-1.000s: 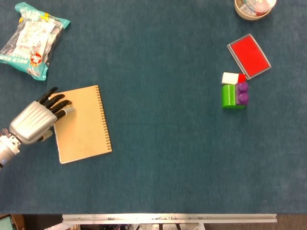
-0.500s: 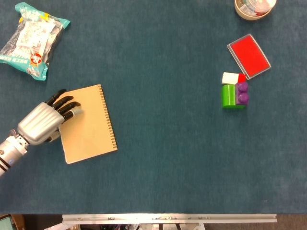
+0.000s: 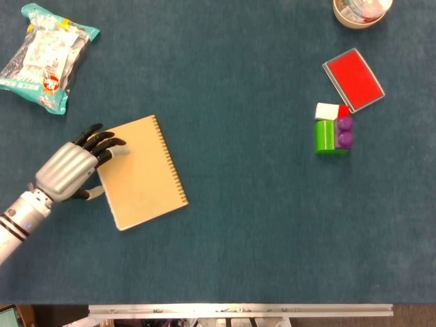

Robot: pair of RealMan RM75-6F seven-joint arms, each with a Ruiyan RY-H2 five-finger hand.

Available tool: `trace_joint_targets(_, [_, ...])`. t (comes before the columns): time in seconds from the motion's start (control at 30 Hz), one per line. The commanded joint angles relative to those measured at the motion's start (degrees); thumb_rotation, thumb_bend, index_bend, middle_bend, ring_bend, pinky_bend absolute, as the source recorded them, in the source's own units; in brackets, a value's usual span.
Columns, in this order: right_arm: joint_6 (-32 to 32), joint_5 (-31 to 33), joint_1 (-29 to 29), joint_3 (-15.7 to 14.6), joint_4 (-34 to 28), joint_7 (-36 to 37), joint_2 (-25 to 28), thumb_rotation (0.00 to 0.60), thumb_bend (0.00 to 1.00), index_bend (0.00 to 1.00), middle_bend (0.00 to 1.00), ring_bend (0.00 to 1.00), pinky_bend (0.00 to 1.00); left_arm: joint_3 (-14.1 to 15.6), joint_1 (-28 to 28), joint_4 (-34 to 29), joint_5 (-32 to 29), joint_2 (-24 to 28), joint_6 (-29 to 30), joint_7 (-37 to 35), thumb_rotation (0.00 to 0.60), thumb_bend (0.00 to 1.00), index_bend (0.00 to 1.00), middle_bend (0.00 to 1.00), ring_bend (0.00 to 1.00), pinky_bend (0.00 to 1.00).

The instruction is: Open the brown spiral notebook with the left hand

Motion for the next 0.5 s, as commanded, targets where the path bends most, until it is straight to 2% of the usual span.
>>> trace_joint_targets(0.03, [-0.04, -0.01, 0.08, 0.06, -0.05, -0.12, -0.02, 0.600, 0.53, 0.38, 0.37, 0.28, 0.37, -0.98, -0.24, -0.88, -0.86, -1.08, 0.03, -1.41, 0.600, 0.17, 0.20, 0.17, 0.11, 0.00])
trace_joint_targets(0.27, [0.45, 0.08, -0.13, 0.19, -0.19, -0.13, -0.01, 0.600, 0.53, 0.38, 0.37, 0.28, 0.37, -2.46, -1.04, -1.44, -1.38, -2.64, 0.84, -1.35, 0.600, 0.17, 0.20, 0.17, 0.11, 0.00])
trace_joint_targets(0.5, [0.89, 0.00, -0.25, 0.36, -0.07, 0.02, -0.10, 0.600, 0.53, 0.38, 0.37, 0.28, 0.37, -4.69, -2.98, -5.12, -1.94, -2.09, 1.91, -1.89, 0.600, 0.20, 0.21, 0.17, 0.11, 0.00])
